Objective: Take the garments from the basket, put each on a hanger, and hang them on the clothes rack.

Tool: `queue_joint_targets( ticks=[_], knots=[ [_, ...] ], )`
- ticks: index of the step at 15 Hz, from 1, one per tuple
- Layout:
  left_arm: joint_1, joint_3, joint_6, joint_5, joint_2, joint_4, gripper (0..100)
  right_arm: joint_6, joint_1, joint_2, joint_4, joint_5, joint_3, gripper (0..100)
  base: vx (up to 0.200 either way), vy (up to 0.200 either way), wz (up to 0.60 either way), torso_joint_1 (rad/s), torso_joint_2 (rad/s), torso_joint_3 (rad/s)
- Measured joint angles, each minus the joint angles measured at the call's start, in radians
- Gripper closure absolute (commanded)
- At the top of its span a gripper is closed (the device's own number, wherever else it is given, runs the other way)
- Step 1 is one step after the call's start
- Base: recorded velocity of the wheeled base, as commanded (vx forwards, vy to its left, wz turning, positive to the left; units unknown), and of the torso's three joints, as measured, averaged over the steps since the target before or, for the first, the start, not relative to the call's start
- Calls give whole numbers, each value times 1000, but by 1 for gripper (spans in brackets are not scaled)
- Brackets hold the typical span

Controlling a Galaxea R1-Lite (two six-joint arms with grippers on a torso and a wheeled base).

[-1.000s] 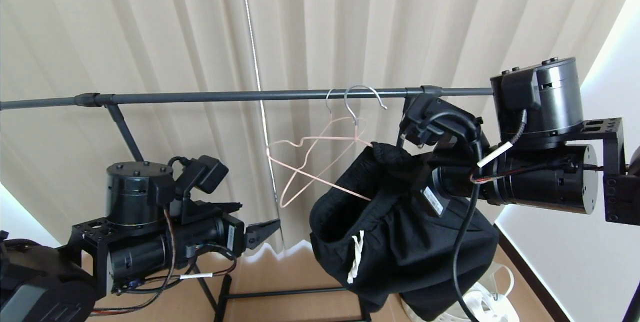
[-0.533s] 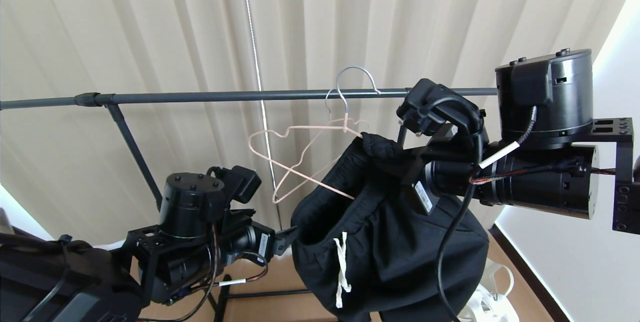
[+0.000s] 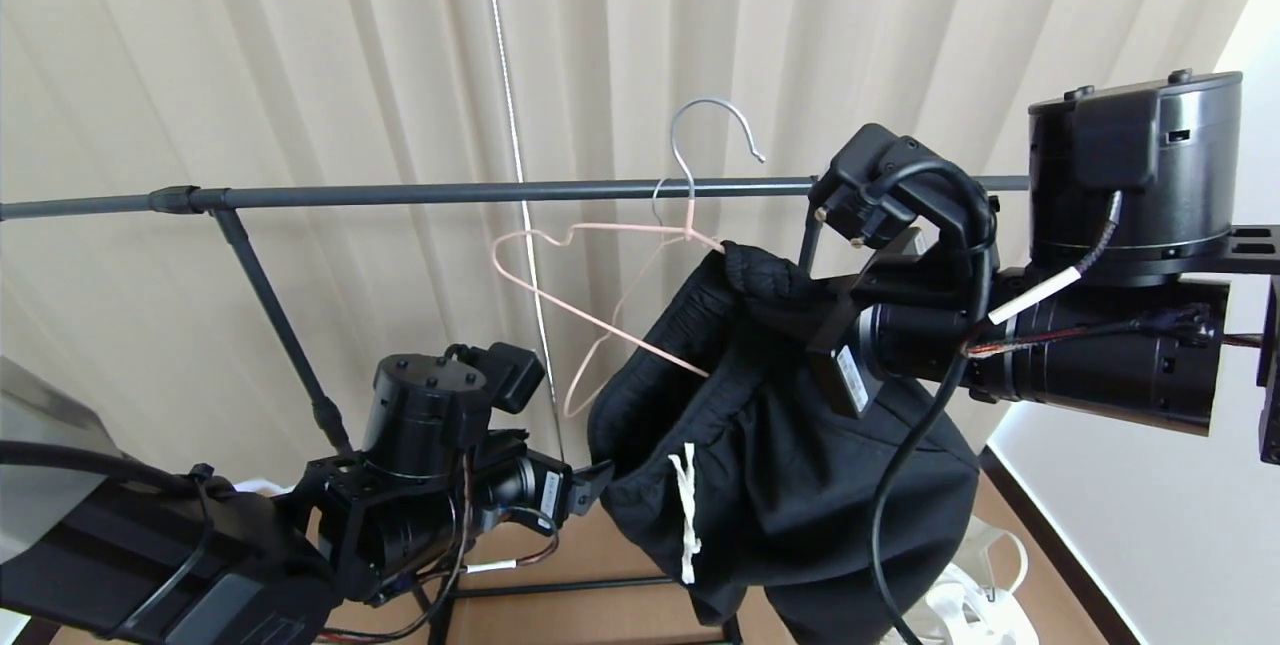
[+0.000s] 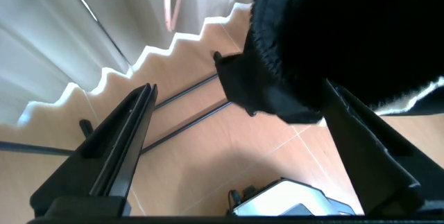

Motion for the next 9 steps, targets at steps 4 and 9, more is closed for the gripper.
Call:
queue_joint_targets(
  ticks=[4, 9],
  knots=[
    [-1, -5, -2, 12, 19, -1, 0, 1, 6, -13, -5, 2, 1, 100, 0, 0, 0, 0, 0, 0],
    [-1, -11, -9, 14, 34, -10, 0, 17, 19, -31, -5, 4, 2, 100, 0, 0, 0, 0, 0, 0]
  ],
)
